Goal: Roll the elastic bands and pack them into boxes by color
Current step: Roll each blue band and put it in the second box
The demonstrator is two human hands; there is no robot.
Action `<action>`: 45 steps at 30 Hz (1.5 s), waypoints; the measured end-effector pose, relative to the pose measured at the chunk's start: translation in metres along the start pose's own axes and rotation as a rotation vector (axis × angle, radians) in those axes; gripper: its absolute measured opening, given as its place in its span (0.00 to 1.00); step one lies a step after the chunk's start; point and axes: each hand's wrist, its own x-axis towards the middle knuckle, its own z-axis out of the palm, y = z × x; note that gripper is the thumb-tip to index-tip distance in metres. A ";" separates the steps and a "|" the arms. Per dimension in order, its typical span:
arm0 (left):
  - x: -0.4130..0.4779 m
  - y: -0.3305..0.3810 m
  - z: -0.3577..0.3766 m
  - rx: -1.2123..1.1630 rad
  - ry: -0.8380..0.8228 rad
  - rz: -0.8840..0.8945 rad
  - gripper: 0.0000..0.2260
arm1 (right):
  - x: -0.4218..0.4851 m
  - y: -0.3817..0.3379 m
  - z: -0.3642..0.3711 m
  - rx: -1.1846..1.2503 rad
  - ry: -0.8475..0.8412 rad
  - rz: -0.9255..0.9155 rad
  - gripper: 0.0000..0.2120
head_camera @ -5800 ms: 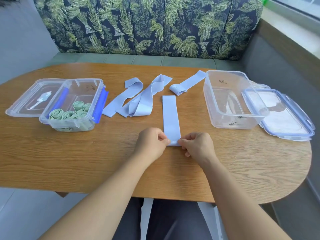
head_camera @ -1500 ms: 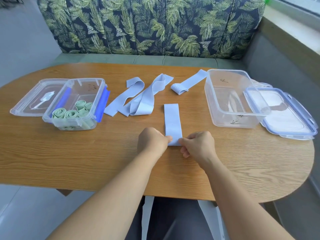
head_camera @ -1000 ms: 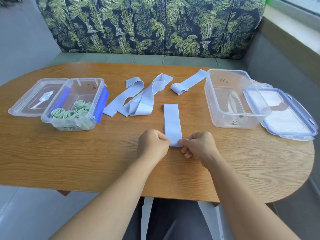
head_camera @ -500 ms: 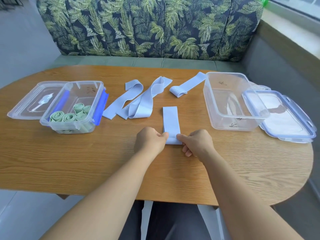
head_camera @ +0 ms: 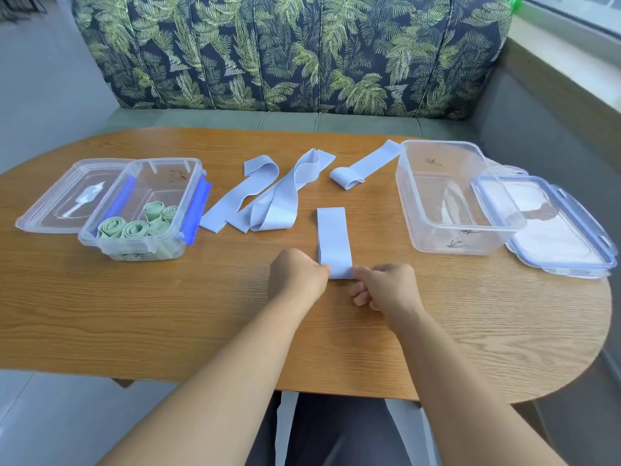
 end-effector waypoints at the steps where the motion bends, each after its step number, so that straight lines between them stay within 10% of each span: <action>1: 0.001 0.000 0.000 -0.041 -0.004 -0.024 0.06 | -0.001 -0.002 0.000 0.022 -0.007 0.025 0.09; 19: -0.005 0.000 -0.005 0.252 0.060 0.123 0.06 | 0.004 -0.007 0.000 -0.207 -0.019 -0.008 0.10; 26: -0.011 -0.009 0.002 0.269 0.069 0.463 0.03 | 0.008 -0.013 -0.001 -0.231 -0.013 0.020 0.12; 45: 0.005 0.003 0.000 0.245 -0.001 0.387 0.07 | 0.008 0.003 0.012 -0.196 0.158 -0.157 0.07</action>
